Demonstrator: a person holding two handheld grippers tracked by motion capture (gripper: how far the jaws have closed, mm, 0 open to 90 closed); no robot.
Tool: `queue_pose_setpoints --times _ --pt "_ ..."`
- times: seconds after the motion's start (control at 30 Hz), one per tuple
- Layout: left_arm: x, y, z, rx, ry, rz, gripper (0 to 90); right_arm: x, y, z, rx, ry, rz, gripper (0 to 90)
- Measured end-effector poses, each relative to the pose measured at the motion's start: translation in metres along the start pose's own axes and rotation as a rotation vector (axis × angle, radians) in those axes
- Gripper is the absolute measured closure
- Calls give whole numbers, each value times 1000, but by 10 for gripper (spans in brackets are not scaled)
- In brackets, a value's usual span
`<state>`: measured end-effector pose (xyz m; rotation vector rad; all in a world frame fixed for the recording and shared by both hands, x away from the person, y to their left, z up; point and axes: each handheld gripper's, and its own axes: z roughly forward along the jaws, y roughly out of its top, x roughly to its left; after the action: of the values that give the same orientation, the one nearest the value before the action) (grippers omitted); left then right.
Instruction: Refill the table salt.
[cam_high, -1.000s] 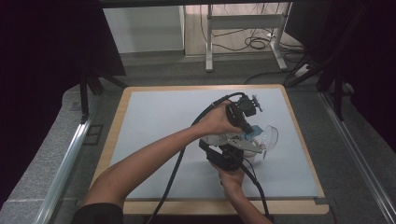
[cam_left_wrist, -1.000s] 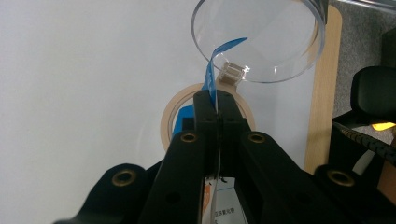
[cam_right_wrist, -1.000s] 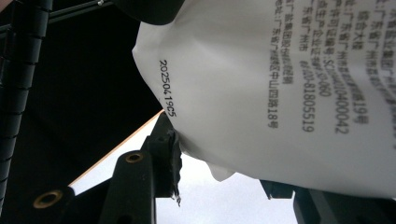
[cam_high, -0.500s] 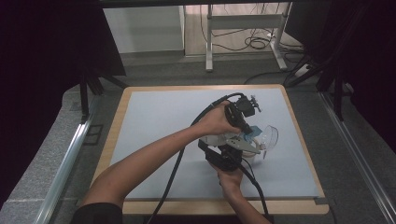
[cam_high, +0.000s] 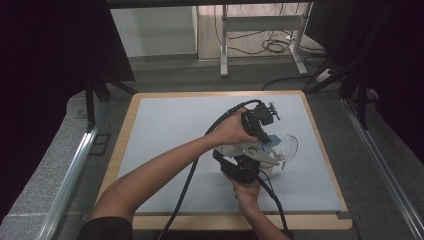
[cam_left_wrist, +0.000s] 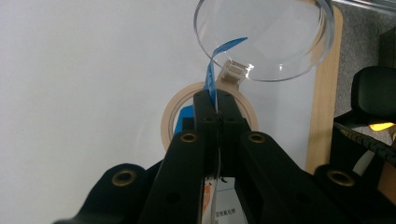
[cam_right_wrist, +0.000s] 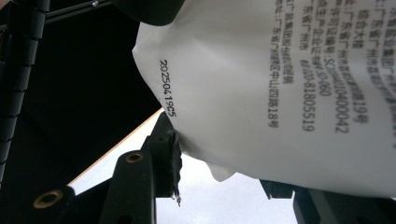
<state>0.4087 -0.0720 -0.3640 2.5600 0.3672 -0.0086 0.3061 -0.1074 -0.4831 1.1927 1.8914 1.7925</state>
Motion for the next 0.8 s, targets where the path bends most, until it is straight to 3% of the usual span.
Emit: queue_pose_setpoints --times 0.8 --pt "0 -1 0 -4 4 -1 900 0 1 1 1 -1 1 565"
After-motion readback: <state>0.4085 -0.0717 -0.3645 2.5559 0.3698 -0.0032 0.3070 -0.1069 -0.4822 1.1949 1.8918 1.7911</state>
